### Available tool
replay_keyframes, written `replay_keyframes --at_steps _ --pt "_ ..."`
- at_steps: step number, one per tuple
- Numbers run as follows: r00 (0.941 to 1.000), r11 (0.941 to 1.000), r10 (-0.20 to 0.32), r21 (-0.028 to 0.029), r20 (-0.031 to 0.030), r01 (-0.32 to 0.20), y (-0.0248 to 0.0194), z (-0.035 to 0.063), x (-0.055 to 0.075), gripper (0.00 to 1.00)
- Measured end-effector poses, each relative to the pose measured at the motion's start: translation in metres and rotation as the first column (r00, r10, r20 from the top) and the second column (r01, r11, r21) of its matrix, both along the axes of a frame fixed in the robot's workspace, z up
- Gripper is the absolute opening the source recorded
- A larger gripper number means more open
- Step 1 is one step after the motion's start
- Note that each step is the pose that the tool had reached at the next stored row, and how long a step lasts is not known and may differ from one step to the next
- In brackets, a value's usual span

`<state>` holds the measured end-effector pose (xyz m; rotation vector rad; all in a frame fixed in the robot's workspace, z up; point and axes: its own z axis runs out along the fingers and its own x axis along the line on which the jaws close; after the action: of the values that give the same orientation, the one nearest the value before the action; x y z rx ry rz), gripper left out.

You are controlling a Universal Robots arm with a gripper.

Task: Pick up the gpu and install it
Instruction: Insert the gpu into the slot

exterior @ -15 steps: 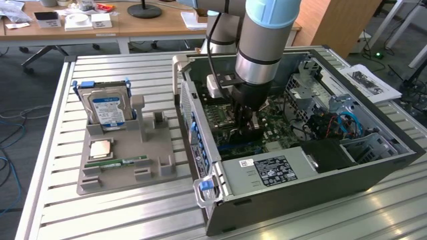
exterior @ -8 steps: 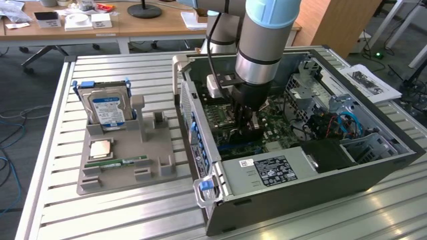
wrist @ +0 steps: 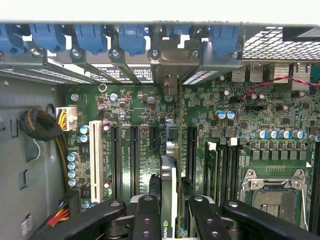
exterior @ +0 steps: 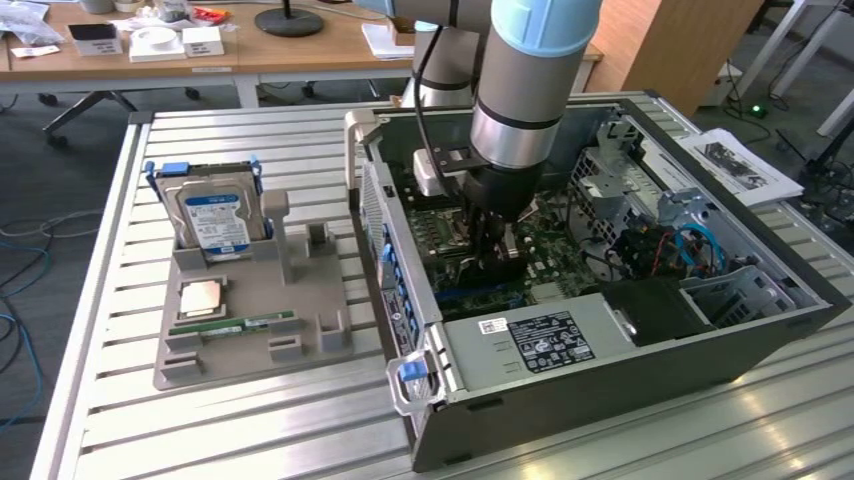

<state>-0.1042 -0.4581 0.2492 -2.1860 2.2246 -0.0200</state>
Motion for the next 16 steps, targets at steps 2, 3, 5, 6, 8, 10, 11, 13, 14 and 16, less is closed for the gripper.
replay_keyframes --at_steps 2,3,5,6,8,10,11,13,14,16 --pt "1.0 1.0 0.0 0.0001 0.0001 0.0 0.0 -0.0001 -0.0001 0.26" --pt "1.0 1.0 0.0 0.0001 0.0003 0.0 0.0 -0.0003 -0.0004 0.26" --pt "1.0 1.0 0.0 0.0 0.0004 0.0 0.0001 -0.0005 -0.0012 0.26" --pt "1.0 1.0 0.0 0.0 0.0004 0.0 0.0001 -0.0005 -0.0013 0.26" --pt "1.0 1.0 0.0 0.0002 0.0004 0.0 0.0 -0.0006 -0.0014 0.26" --pt "1.0 1.0 0.0 0.0001 0.0004 0.0 0.0 -0.0005 -0.0016 0.26" --pt "1.0 1.0 0.0 0.0 0.0004 0.0 0.0 -0.0006 -0.0017 0.26" --pt "1.0 1.0 0.0 0.0001 0.0004 0.0 0.0 -0.0006 -0.0017 0.26" --pt "1.0 1.0 0.0 0.0001 0.0003 0.0 0.0 -0.0006 -0.0018 0.26" --pt "1.0 1.0 0.0 0.0 0.0003 0.0 0.0 -0.0007 -0.0018 0.26"
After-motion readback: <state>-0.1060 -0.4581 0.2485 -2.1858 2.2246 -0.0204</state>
